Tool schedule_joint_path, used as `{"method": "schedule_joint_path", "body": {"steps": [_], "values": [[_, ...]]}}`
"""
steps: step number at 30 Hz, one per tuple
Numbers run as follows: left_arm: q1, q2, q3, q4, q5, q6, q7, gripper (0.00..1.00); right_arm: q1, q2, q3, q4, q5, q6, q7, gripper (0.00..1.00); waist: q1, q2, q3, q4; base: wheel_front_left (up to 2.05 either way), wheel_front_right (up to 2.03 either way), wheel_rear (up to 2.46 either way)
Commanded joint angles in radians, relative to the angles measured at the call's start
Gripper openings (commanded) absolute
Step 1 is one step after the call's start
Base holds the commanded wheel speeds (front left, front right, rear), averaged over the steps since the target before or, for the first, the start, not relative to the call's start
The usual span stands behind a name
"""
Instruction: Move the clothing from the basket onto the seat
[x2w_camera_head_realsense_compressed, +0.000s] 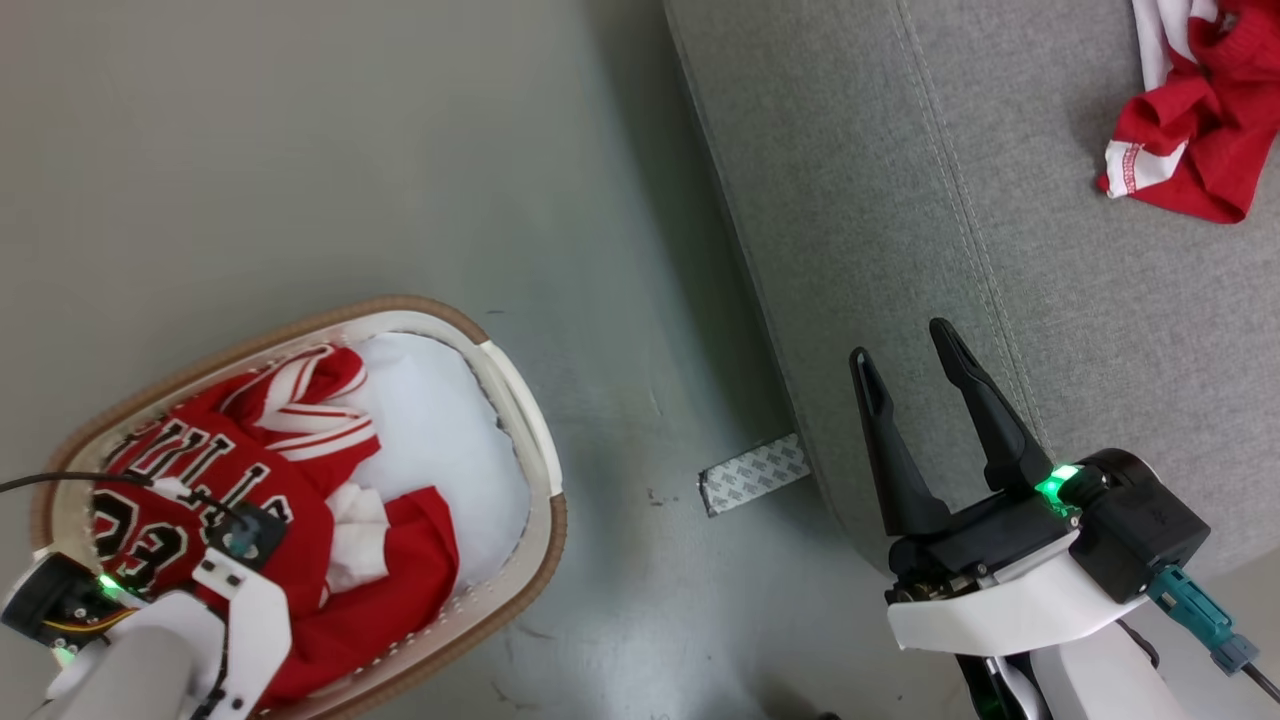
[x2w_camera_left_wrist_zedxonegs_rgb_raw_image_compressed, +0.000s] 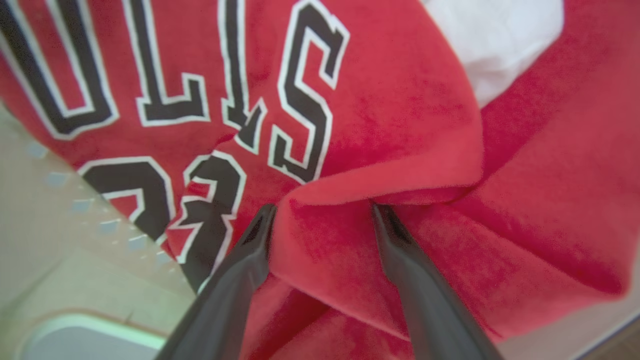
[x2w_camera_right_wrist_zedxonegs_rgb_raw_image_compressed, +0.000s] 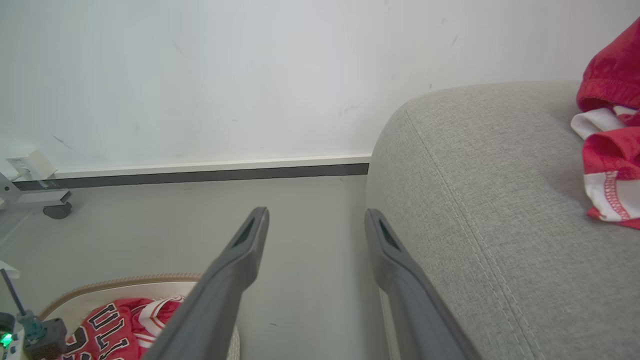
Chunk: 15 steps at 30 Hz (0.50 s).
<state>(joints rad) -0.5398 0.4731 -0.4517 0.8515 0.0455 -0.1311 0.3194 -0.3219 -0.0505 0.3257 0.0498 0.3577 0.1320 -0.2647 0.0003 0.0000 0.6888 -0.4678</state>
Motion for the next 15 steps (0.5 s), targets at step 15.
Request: {"method": "schedule_joint_path", "body": {"steps": [15], "values": [[0.036,-0.145,0.053,-0.084,-0.206,0.022,-0.181,0.00,0.052,-0.001,-0.059,0.059,-0.055,-0.002,0.001,1.00,-0.0003,0.0000,-0.202,0.108,0.00,0.00,0.00]]}}
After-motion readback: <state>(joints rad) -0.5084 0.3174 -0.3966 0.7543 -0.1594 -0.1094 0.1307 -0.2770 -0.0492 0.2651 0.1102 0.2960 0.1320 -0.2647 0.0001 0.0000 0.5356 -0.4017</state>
